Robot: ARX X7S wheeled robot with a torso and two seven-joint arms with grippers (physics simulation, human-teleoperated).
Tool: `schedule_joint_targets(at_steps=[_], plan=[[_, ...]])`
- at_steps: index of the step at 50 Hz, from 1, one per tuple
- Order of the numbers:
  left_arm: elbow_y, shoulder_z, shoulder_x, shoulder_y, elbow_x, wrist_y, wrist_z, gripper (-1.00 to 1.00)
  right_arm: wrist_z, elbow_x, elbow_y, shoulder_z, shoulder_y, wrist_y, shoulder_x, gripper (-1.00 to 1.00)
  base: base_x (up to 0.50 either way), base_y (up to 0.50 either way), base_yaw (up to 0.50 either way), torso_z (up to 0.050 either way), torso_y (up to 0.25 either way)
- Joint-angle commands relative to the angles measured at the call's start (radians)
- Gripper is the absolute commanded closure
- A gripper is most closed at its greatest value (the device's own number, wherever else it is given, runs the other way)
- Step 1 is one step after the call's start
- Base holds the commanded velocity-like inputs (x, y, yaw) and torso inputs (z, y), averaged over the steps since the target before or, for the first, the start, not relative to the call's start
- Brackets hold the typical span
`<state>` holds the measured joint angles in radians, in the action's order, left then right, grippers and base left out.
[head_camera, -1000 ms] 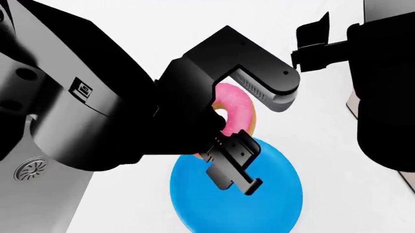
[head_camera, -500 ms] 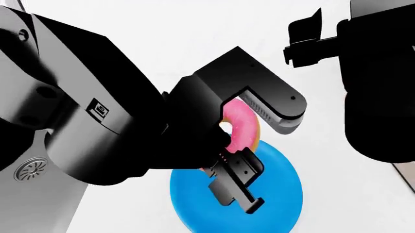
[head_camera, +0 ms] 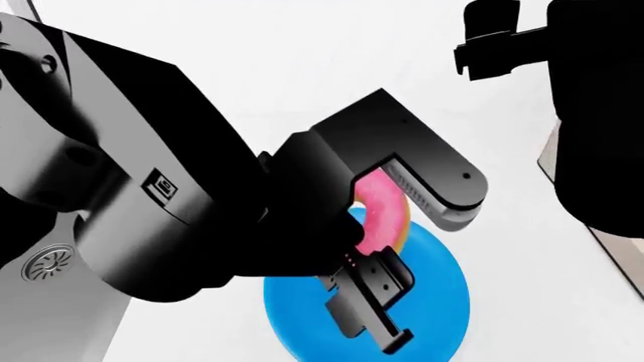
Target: Place the pastries on the plates.
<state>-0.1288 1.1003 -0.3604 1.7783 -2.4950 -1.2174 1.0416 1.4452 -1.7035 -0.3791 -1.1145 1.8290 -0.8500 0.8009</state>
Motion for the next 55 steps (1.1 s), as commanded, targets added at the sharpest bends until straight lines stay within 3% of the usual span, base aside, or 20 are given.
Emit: schedule_joint_targets(at_steps=[1, 55], plan=[[-0.005, 0.004, 0.006, 0.005, -0.001, 0.007, -0.005, 1.00, 0.007, -0.010, 0.001, 0.005, 0.021, -0.010, 0.004, -1.00, 0.00, 0.00, 0.00, 0.000, 0.000], [-0.010, 0.072, 0.021, 0.019, -0.006, -0.016, -0.038, 1.00, -0.012, 0.018, 0.007, -0.020, -0.012, -0.005, -0.014, -1.00, 0.00, 0.00, 0.00, 0.000, 0.000]])
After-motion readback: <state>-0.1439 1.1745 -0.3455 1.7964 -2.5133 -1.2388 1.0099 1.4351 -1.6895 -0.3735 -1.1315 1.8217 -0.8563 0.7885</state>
